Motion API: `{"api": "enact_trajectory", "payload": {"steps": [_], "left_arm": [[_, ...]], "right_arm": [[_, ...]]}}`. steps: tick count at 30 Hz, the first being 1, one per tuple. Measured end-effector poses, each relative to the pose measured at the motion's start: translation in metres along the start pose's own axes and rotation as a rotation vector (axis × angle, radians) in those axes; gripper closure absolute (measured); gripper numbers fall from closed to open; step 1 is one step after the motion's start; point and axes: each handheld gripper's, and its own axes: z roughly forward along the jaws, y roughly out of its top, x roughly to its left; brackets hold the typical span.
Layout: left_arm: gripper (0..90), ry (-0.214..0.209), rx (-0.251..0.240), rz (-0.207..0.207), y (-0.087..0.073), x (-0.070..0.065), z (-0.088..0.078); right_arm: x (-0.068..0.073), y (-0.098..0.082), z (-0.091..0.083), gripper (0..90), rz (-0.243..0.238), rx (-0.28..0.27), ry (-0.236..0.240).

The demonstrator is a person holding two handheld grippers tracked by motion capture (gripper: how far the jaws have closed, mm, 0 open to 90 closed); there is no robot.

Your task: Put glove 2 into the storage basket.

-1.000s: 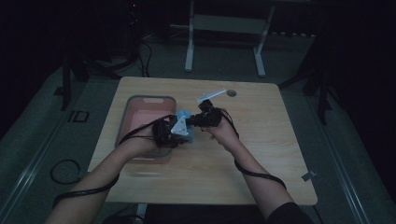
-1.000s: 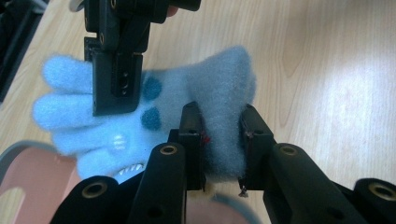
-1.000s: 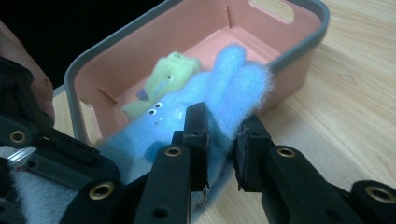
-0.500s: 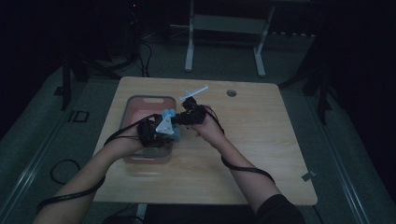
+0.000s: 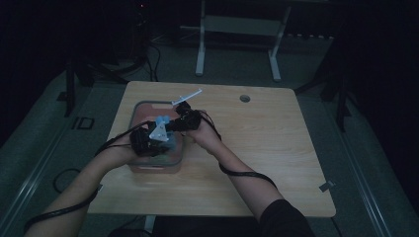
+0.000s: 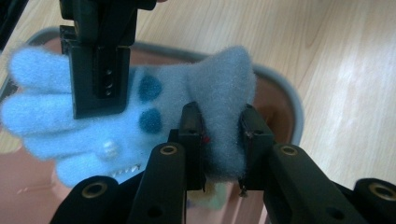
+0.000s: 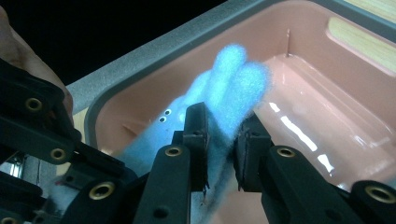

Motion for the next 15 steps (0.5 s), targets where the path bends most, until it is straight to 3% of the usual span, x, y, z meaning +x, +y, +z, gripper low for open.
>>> {"api": "enact_trajectory", "payload": {"steps": [6,15], "left_arm": [[75.5,-0.002,0.007,-0.024,-0.014,0.008,-0.002],[75.5,-0.026,0.029,-0.039,-0.027,0.008,0.015]], "right_arm": [[0.003,0.008,0.013,77.2,-0.009,-0.001,-0.003],[-0.005,-0.003,0.034,77.1,0.022,0.040,-0.011]]}}
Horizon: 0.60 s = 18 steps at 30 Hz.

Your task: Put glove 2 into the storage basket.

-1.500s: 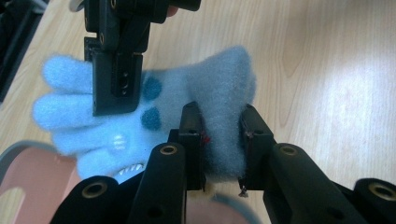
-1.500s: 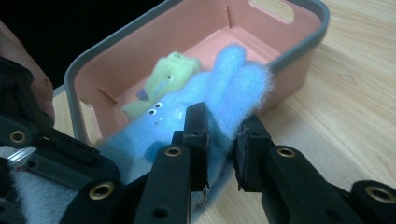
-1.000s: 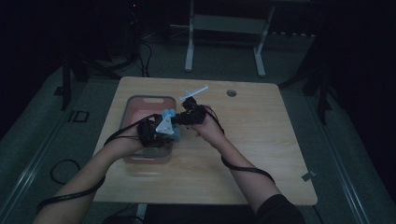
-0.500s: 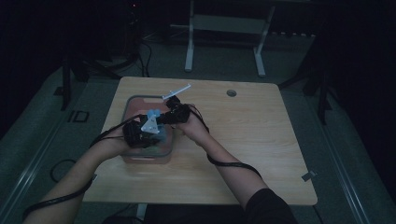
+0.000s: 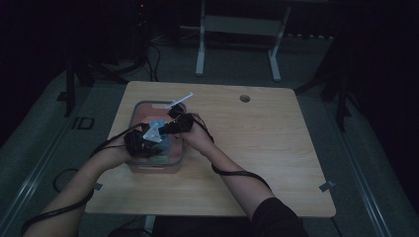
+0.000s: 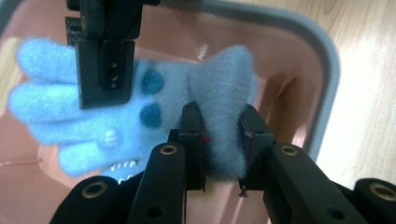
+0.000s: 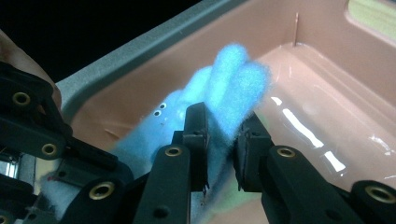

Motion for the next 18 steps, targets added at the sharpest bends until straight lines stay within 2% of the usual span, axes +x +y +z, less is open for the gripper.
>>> {"api": "enact_trajectory", "payload": {"steps": [6,11,18], "left_arm": [[75.5,0.001,0.007,-0.015,-0.006,0.002,0.006],[75.3,-0.015,0.023,-0.036,-0.014,0.004,0.016],[73.2,-0.049,0.034,-0.048,-0.017,0.007,0.024]], "right_arm": [[-0.006,-0.002,0.011,77.1,0.009,0.020,0.009],[-0.003,-0.002,0.022,76.3,-0.027,0.047,-0.030],[-0.002,0.001,0.027,72.0,-0.047,0.079,-0.037]]}}
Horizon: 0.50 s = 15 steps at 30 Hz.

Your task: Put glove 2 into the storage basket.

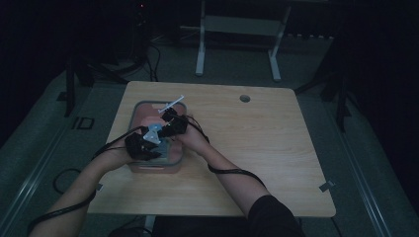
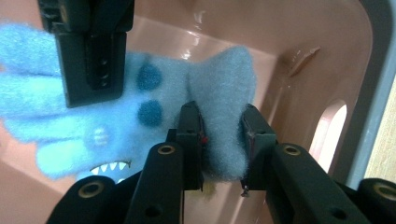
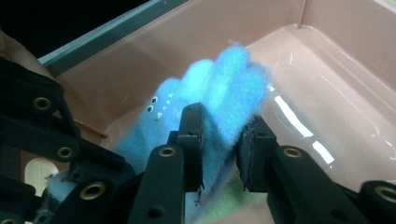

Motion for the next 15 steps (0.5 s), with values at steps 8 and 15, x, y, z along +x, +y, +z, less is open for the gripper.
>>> {"api": "enact_trajectory", "payload": {"steps": [8,15], "left_arm": [[56.3,0.020,-0.016,-0.019,-0.001,-0.001,-0.001],[36.3,0.057,-0.089,-0.090,0.002,-0.004,-0.015]], "right_arm": [[0.000,0.000,-0.005,57.7,-0.016,-0.019,-0.002],[-0.002,-0.002,-0.028,39.1,-0.010,-0.079,-0.009]]}}
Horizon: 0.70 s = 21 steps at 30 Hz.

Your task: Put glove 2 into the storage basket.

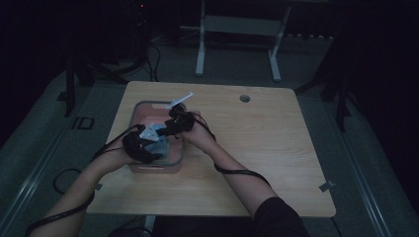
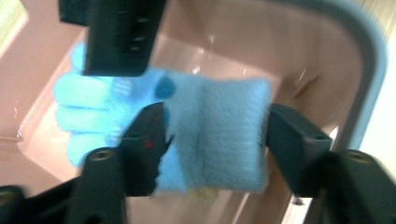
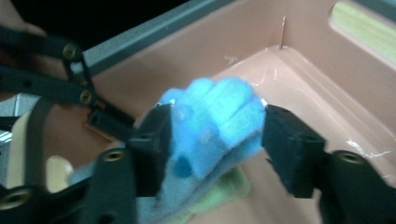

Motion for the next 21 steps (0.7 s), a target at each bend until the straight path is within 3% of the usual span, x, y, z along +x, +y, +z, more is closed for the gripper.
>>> {"api": "enact_trajectory", "payload": {"steps": [3,7,9,11,12,16,21], "left_arm": [[22.5,-0.005,-0.028,-0.037,0.004,0.002,-0.005],[13.5,-0.018,-0.055,-0.066,0.010,0.003,-0.008],[7.7,-0.035,-0.067,-0.073,0.012,0.002,-0.008],[5.7,-0.033,-0.073,-0.075,0.014,0.001,-0.008],[3.8,-0.032,-0.101,-0.078,0.017,-0.002,-0.008],[2.6,-0.018,-0.115,-0.066,0.021,-0.004,-0.008],[2.6,-0.071,-0.150,-0.058,0.031,-0.011,-0.008]], "right_arm": [[0.002,-0.001,-0.010,32.3,-0.006,-0.021,0.004],[0.001,-0.005,-0.020,19.4,-0.015,-0.039,0.049],[0.000,-0.008,-0.024,18.3,-0.027,-0.056,0.049],[0.002,-0.012,-0.027,14.5,-0.063,-0.051,0.041],[0.002,-0.013,-0.029,15.4,-0.070,-0.043,0.032],[0.001,-0.017,-0.034,15.3,-0.069,-0.045,0.046],[-0.004,-0.026,-0.049,15.7,-0.067,-0.067,0.041]]}}
